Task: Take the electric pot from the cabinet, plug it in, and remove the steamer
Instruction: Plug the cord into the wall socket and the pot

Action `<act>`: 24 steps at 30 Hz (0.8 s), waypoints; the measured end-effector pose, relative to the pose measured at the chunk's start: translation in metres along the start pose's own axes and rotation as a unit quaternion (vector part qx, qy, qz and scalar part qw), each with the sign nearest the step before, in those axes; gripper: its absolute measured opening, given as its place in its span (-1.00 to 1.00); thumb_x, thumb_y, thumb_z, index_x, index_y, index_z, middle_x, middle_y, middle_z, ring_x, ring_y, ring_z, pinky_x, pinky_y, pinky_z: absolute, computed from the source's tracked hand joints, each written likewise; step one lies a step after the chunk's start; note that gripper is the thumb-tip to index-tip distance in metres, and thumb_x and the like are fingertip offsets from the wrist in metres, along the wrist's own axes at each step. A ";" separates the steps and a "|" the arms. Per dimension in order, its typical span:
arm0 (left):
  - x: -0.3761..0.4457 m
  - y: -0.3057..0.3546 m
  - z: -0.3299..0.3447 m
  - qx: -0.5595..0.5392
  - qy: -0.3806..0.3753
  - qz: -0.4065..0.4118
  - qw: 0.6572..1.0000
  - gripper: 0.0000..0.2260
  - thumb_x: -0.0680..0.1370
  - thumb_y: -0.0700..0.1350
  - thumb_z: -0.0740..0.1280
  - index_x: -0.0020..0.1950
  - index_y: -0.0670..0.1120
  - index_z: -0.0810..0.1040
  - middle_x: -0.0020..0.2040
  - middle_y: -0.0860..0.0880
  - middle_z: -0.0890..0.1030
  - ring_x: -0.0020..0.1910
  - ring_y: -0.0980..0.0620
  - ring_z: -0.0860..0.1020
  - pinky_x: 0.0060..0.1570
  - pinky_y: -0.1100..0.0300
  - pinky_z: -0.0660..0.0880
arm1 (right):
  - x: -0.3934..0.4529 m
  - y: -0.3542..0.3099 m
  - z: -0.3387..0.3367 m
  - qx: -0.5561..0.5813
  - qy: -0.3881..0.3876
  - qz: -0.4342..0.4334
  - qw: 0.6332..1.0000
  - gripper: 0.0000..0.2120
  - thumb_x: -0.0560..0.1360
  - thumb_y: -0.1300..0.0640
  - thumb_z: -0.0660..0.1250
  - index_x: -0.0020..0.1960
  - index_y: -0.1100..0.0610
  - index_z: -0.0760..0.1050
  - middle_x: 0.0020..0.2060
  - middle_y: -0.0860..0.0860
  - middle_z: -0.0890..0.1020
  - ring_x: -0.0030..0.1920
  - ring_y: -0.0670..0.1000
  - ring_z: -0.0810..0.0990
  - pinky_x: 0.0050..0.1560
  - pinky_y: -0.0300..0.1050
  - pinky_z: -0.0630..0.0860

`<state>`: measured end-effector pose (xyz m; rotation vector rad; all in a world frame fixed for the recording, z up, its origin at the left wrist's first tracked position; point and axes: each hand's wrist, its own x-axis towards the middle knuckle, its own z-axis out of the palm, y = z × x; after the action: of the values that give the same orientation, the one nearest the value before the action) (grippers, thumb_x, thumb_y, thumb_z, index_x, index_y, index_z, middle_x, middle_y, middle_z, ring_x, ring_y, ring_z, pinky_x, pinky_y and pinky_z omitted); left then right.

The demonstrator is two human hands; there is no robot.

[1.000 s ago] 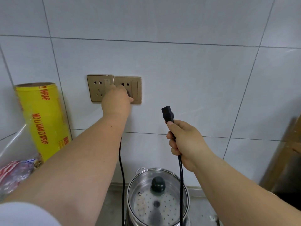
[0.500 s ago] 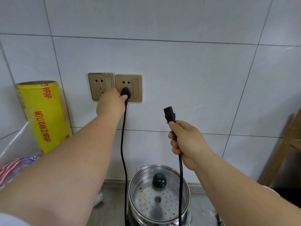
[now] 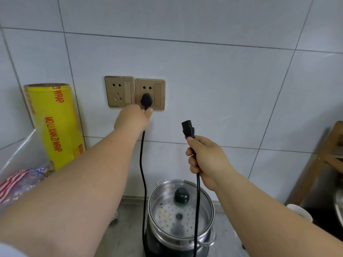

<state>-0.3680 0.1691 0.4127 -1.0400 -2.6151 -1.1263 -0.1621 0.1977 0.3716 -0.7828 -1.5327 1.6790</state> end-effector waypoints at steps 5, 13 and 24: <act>-0.097 -0.005 0.032 -0.270 -0.154 0.016 0.950 -0.78 0.50 0.11 0.23 -0.18 0.01 0.54 -0.15 0.04 0.63 -0.23 0.03 0.56 -0.23 0.16 0.45 | -0.022 0.019 -0.009 0.017 -0.024 0.013 0.999 -0.86 0.51 0.02 0.28 -0.01 0.05 0.55 -0.36 0.02 0.50 -0.52 -0.04 0.37 -0.57 -0.22 0.32; -0.174 0.005 0.022 -0.473 -0.269 0.086 0.835 -0.82 0.41 -0.12 0.43 -0.12 0.17 0.67 -0.05 0.08 0.70 0.01 0.05 0.64 0.04 0.14 0.54 | -0.058 0.052 -0.042 0.075 -0.210 -0.009 0.975 -0.81 0.48 0.23 0.26 0.02 0.10 0.60 -0.26 0.00 0.59 -0.35 -0.05 0.44 -0.34 -0.19 0.39; -0.224 0.037 0.040 -0.371 -0.265 0.172 0.873 -0.64 0.44 -0.22 0.40 -0.07 0.30 0.58 -0.01 0.15 0.63 0.08 0.19 0.56 0.15 0.27 0.45 | -0.080 0.065 -0.100 0.092 -0.233 0.030 0.968 -0.73 0.32 0.22 0.36 0.02 0.12 0.57 -0.23 -0.01 0.59 -0.26 -0.04 0.56 -0.11 -0.09 0.47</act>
<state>-0.1679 0.0914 0.3278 -2.1193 -2.1361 -2.0346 -0.0426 0.1844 0.2934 -0.3512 -1.6339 2.1221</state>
